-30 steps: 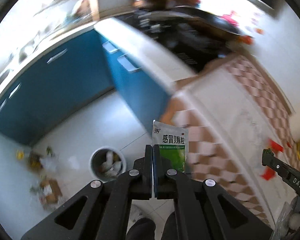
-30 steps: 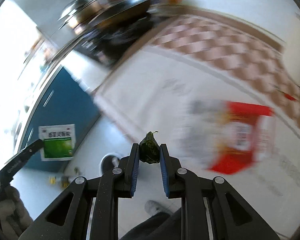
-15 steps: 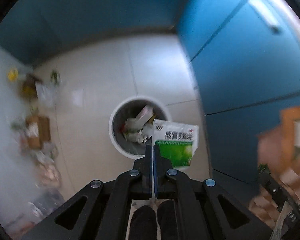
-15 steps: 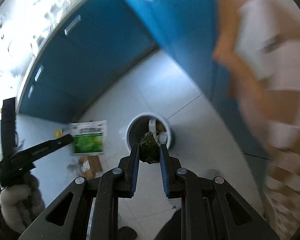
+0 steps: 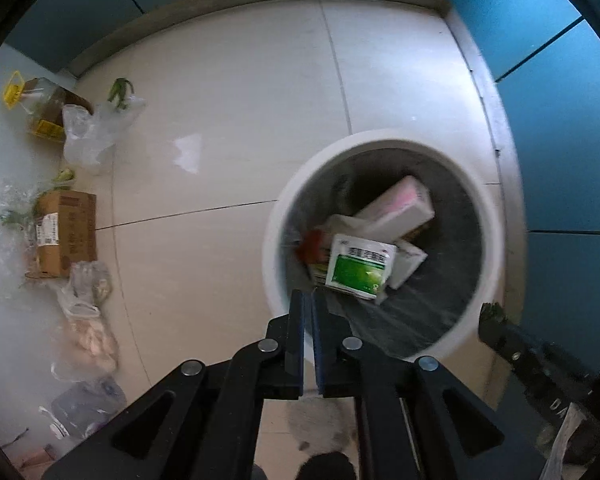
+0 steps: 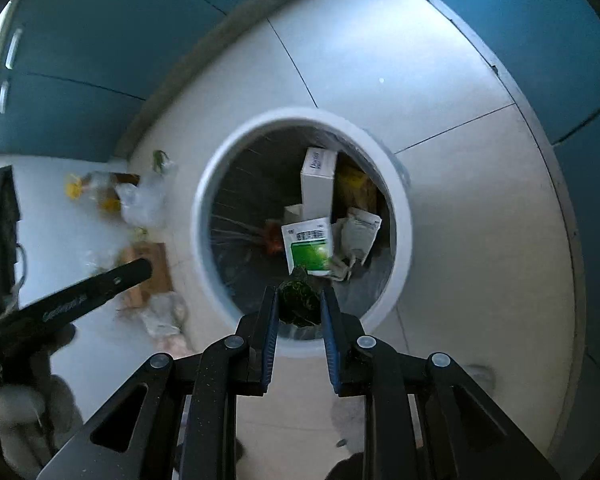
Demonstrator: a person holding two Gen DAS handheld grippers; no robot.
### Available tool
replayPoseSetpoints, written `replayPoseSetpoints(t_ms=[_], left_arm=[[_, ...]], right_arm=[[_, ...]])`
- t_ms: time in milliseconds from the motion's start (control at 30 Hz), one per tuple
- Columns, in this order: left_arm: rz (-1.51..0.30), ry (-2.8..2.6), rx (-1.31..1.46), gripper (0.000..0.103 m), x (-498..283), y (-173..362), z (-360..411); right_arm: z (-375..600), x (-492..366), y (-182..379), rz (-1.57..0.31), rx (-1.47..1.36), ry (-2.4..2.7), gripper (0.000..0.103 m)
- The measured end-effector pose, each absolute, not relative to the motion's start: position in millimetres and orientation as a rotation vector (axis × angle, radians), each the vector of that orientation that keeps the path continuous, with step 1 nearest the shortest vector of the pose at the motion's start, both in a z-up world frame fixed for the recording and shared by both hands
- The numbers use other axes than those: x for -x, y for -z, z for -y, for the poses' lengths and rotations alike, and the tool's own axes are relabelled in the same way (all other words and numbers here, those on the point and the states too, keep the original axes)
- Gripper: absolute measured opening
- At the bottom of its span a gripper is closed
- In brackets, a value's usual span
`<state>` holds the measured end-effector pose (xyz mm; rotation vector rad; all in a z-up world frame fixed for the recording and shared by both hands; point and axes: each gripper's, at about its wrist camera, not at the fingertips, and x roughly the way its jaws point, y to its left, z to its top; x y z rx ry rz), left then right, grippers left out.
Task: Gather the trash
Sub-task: 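Open the left tool over the bin to drop the green sachet, then move both tools back toward the counter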
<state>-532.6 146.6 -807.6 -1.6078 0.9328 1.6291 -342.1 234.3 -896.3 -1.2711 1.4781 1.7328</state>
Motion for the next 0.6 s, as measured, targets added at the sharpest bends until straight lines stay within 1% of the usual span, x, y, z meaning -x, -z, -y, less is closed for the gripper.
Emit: replayPoseSetpoints(t_ms=[33, 67, 100, 133, 167, 233, 267, 300, 333, 367, 400, 433, 600], left_arm=[[-0.947, -1.660, 1.607, 0.013, 533, 808, -145], [-0.944, -1.682, 1.598, 0.043, 535, 805, -141], [-0.944, -1.689, 1.597, 0.092, 536, 806, -141], [-0.940, -1.699, 1.600, 0.103, 537, 801, -137], [-0.939, -1.711, 1.594, 0.103, 537, 796, -136], [-0.952, -1.732, 1.575, 0.103, 536, 784, -133], [-0.952, -1.742, 1.563, 0.103, 535, 774, -131], [-0.953, -1.749, 1.553, 0.103, 533, 764, -130], [-0.961, -1.759, 1.544, 0.103, 532, 758, -129], [-0.962, -1.766, 1.534, 0.103, 531, 747, -128], [-0.957, -1.771, 1.535, 0.103, 529, 736, -126], [-0.958, -1.784, 1.523, 0.103, 527, 720, -124], [-0.943, -1.813, 1.486, 0.103, 517, 651, -110]], right_arm=[[-235, 348, 904, -1.480, 1.295, -1.735, 0.033], [-233, 352, 905, -1.462, 1.313, -1.732, 0.042], [-233, 355, 906, -1.433, 1.328, -1.732, 0.054], [-233, 356, 903, -1.426, 1.324, -1.743, 0.058], [-233, 356, 900, -1.414, 1.328, -1.750, 0.061], [-239, 357, 892, -1.368, 1.346, -1.751, 0.076], [-244, 359, 889, -1.346, 1.354, -1.753, 0.079], [-243, 359, 880, -1.303, 1.372, -1.752, 0.086], [-245, 358, 868, -1.265, 1.387, -1.748, 0.095], [-245, 357, 860, -1.231, 1.402, -1.741, 0.100], [-245, 357, 852, -1.190, 1.418, -1.730, 0.103], [-243, 356, 838, -1.124, 1.443, -1.718, 0.103], [-235, 348, 771, -0.988, 1.478, -1.691, 0.103]])
